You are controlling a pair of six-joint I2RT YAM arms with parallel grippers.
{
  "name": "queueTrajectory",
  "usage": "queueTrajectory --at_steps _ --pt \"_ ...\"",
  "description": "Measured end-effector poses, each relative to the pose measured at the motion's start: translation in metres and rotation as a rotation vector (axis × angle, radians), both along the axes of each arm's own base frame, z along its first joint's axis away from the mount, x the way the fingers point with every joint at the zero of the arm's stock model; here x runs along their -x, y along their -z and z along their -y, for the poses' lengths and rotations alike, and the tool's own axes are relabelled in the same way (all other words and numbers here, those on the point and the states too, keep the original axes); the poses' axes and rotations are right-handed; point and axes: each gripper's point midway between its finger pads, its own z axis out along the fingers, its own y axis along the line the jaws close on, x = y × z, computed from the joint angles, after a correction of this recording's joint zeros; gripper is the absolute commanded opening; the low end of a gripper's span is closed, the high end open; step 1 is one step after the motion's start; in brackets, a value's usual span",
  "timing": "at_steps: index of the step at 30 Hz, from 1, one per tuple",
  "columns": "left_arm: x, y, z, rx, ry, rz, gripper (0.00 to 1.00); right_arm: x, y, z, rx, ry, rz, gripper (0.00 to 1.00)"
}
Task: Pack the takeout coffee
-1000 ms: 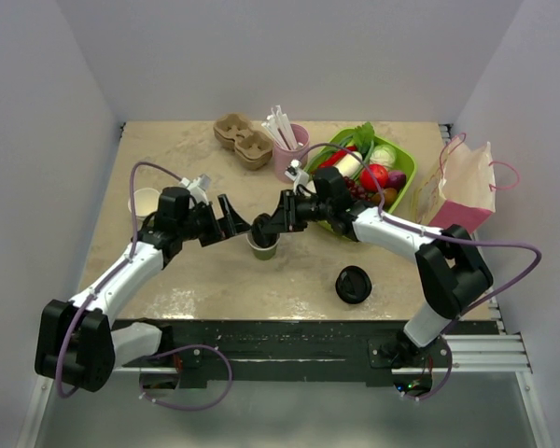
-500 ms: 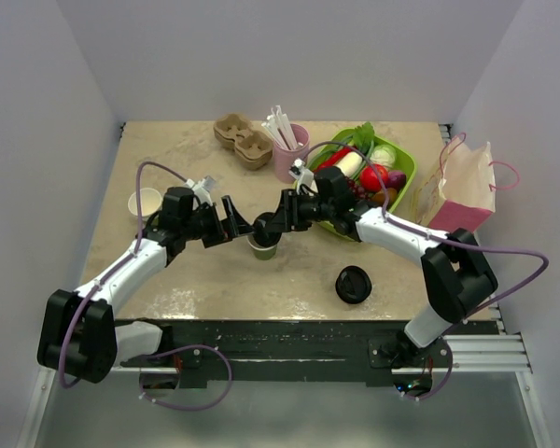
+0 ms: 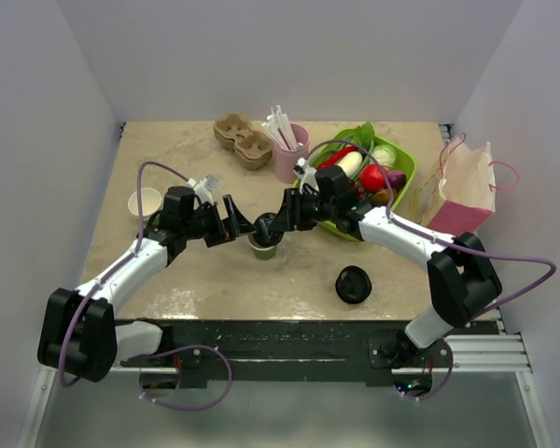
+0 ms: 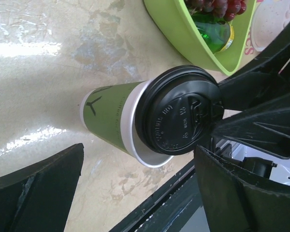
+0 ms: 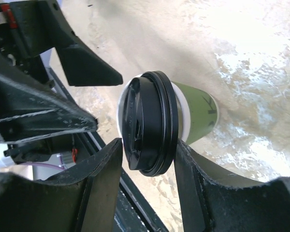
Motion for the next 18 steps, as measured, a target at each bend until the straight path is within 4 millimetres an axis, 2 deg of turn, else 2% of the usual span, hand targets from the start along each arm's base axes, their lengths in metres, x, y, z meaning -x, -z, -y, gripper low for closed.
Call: queueTrajectory --at_steps 8,18 --pt "0.002 -0.007 0.011 0.037 0.018 0.004 1.00 -0.001 0.005 0.004 0.027 0.020 -0.006 0.50" --pt "0.006 0.003 0.020 0.034 0.030 -0.039 0.99 -0.001 0.021 0.006 0.060 0.024 -0.044 0.50"
